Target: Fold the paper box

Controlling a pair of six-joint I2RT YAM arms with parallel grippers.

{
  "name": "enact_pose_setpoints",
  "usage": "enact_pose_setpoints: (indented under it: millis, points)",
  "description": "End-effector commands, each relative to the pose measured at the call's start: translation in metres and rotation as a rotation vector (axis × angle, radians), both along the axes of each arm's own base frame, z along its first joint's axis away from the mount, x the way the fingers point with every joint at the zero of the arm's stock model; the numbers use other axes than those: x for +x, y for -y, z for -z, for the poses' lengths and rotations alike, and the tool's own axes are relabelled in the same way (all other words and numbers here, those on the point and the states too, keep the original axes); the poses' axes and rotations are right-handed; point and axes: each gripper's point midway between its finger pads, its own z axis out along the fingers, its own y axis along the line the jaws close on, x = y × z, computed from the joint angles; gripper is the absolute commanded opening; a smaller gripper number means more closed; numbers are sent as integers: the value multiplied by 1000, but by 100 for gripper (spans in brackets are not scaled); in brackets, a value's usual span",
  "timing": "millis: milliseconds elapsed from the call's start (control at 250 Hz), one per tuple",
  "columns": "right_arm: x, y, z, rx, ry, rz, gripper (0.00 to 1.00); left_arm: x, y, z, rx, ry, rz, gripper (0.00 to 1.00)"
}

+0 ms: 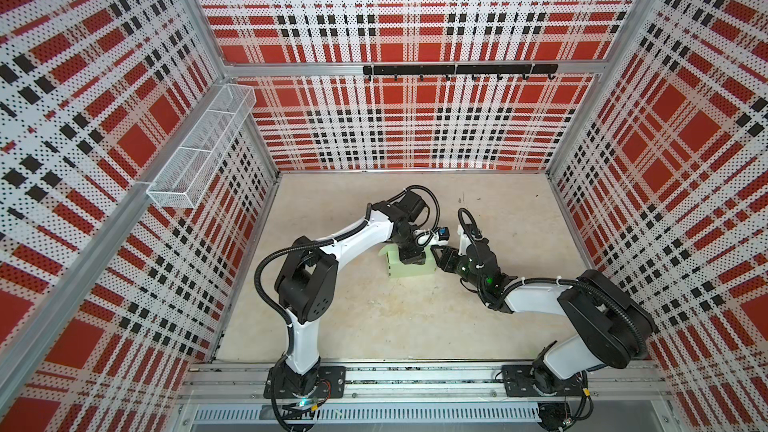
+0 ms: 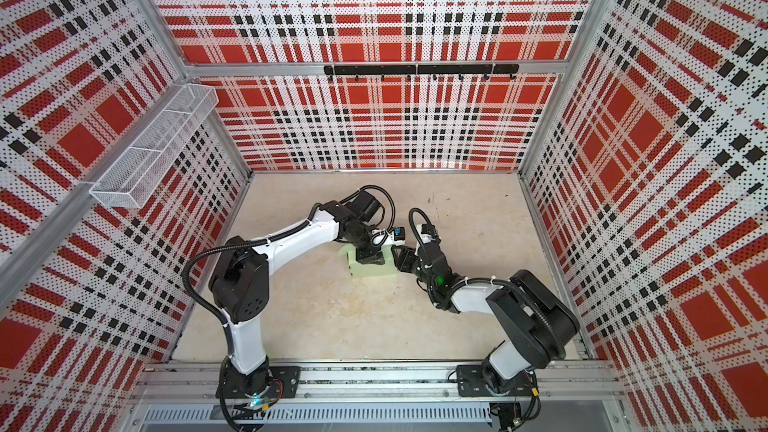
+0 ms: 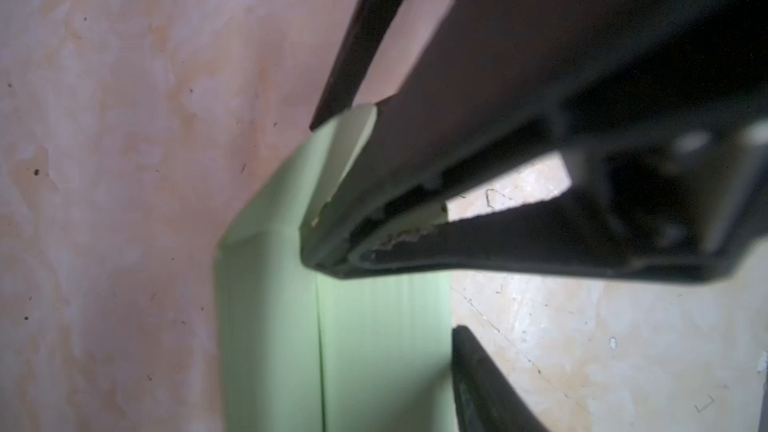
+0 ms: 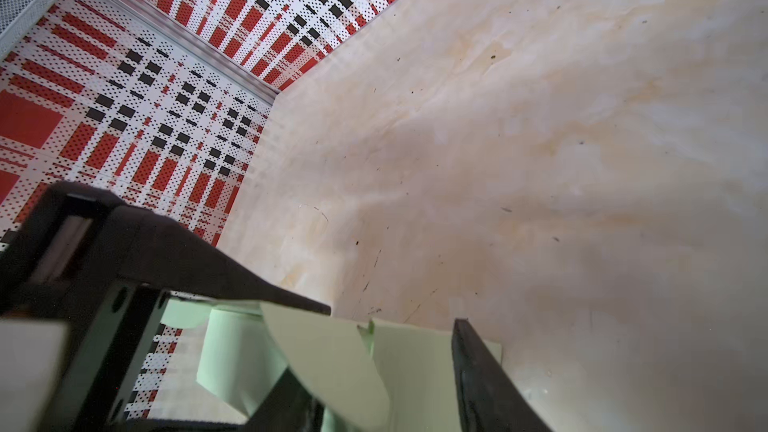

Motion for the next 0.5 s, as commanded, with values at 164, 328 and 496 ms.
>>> enact_pose_setpoints:
  millis: [164, 328, 496]
  points:
    - [-2, 17, 26, -144, -85, 64, 45, -15, -4, -8, -39, -83, -11, 59]
    - [-2, 16, 28, -157, -90, 62, 45, -9, -12, -27, -99, -88, -59, 58]
    - [-2, 11, 27, -172, -82, 47, 45, -2, -21, -30, -111, -84, -93, 53]
